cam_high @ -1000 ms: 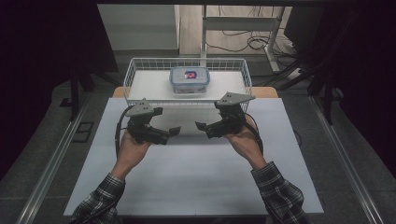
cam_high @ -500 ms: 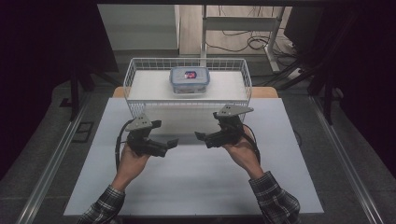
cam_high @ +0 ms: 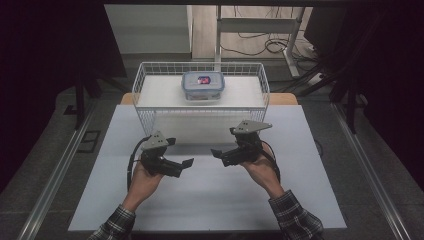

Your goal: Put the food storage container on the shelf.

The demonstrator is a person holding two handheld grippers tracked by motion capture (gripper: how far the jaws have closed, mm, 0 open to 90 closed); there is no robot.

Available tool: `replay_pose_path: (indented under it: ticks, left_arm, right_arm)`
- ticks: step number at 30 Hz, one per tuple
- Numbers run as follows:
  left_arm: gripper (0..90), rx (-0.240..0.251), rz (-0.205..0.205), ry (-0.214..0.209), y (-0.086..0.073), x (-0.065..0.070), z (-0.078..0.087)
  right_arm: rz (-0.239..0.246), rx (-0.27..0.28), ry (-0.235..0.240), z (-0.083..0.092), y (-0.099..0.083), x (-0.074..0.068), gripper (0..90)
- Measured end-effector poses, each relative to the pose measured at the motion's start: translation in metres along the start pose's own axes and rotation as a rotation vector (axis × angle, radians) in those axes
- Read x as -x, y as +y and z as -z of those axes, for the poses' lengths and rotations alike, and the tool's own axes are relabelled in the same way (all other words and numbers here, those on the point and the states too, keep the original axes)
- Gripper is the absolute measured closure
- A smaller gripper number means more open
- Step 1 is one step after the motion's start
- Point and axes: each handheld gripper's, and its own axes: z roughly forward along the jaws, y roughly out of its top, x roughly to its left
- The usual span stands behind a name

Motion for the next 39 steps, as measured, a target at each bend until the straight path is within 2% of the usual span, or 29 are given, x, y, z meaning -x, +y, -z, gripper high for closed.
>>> replay_pose_path:
  ticks: [6, 12, 17, 22, 27, 39]
  left_arm:
    - [0.3, -0.010, -0.023, 0.031, -0.005, 0.003, 0.006]
    - [1.2, 0.009, 0.000, 0.051, -0.018, 0.005, 0.013]
    - [1.3, -0.004, 0.014, 0.041, -0.027, 0.008, 0.013]
    - [1.5, -0.024, -0.011, 0.040, -0.033, 0.014, 0.012]
    - [1.5, -0.045, -0.026, 0.040, -0.038, 0.019, 0.012]
    - [1.5, -0.049, 0.013, 0.045, -0.054, 0.018, 0.023]
  right_arm:
    - [-0.004, -0.008, -0.015, 0.006, -0.007, 0.001, 0.0]
    - [-0.005, -0.027, -0.022, 0.010, -0.015, -0.002, 0.0]
    - [-0.006, -0.034, -0.011, 0.011, -0.020, -0.007, 0.0]
    - [-0.008, -0.053, 0.010, 0.009, -0.027, -0.014, 0.0]
    - [-0.003, -0.068, 0.004, 0.008, -0.036, -0.021, 0.0]
    - [-0.009, -0.077, -0.008, 0.013, -0.050, -0.029, 0.0]
